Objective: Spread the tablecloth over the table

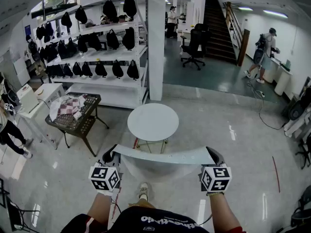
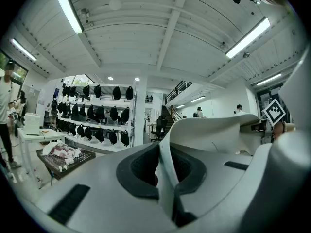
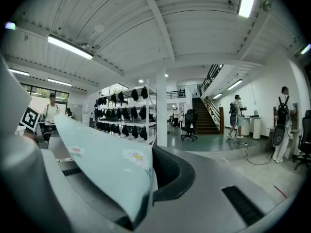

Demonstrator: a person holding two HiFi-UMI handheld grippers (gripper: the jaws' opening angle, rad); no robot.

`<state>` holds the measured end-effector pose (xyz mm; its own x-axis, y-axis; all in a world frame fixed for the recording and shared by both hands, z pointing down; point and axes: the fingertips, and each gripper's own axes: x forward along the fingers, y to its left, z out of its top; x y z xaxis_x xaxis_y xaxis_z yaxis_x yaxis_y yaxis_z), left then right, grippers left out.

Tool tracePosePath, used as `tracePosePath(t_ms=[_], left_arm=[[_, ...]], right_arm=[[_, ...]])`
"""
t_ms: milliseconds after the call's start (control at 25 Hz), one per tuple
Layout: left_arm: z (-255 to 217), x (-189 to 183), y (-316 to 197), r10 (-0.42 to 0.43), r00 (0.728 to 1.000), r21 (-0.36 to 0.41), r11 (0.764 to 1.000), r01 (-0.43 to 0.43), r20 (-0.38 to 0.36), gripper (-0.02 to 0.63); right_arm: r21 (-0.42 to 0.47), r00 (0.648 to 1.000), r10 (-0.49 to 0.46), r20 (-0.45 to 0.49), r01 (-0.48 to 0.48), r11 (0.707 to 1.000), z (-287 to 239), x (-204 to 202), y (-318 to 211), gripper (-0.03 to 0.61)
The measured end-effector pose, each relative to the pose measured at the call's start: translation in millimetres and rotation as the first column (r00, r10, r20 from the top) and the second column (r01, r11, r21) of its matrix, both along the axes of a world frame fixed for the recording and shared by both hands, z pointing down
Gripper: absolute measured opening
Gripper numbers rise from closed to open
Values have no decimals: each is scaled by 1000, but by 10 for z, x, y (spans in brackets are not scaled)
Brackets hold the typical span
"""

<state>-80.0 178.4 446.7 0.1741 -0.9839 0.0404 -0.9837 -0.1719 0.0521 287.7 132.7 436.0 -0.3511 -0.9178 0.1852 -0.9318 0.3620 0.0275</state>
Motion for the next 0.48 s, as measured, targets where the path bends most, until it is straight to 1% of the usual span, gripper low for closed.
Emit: tracePosePath(t_ms=[480], left_arm=[[-1,-29,-41,14,1000,-10,1000,-14,-5,23]], right_arm=[[2,1000,-17,6,17,1000,14,-76,5,28]])
